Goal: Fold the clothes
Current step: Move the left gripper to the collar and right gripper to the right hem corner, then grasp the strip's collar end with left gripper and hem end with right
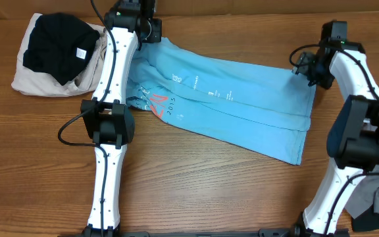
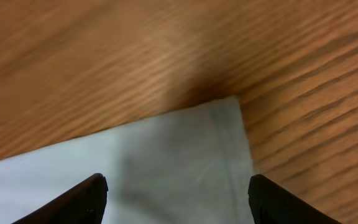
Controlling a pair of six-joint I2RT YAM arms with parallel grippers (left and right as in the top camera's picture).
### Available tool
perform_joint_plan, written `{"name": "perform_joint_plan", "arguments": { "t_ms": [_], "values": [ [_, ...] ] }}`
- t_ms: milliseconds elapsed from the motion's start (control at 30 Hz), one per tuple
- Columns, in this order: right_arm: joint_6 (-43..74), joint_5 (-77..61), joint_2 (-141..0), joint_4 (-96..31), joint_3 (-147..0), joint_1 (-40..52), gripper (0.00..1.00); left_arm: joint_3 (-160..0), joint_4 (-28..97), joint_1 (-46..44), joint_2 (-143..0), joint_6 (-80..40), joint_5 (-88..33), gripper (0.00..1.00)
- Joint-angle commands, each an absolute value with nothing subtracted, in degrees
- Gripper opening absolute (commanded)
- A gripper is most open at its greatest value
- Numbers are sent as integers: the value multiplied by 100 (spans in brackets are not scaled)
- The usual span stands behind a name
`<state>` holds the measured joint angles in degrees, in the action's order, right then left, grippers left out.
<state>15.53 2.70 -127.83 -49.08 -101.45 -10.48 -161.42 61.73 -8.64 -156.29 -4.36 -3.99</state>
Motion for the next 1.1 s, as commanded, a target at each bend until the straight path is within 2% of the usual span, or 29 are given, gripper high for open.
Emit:
{"name": "perform_joint_plan", "arguments": {
  "t_ms": [0,167,267,367,400,567,600,633,700,767,1067],
  "values": [
    [1651,447,-13091,-4801,-10121,-1208,76,-16254,6156,-864,-15458,-403,-270,4],
    [1651,447,-13284,-4692,-10119,-1262,76,-16254,6156,-864,-15458,-405,-248,4],
    [1651,443,-13294,-4556,-10119,-1260,69,-16254,6165,-864,-15458,-408,-252,5],
    [1651,436,-13294,-4464,-10119,-1249,43,-16254,6224,-864,-15458,-410,-252,11],
    [1651,421,-13294,-4460,-10119,-1240,38,-16254,6250,-864,-15458,-410,-252,12],
    [1651,423,-13297,-4460,-10119,-1216,26,-16254,6379,-862,-15458,-410,-252,12],
    [1653,421,-13297,-4458,-10121,-1219,11,-16254,6394,-862,-15458,-410,-252,11],
    [1653,421,-13294,-4447,-10123,-1219,4,-16254,6390,-862,-15458,-412,-255,12],
    [1651,375,-13294,-4464,-10169,-1227,4,-16254,6377,-862,-15458,-410,-255,11],
    [1649,263,-13294,-4615,-10309,-1282,4,-16263,6357,-862,-15454,-405,-250,4],
    [1605,-121,-13264,-6215,-11734,-1476,4,-16326,6322,-825,-15294,-320,-412,4]
  ]
}}
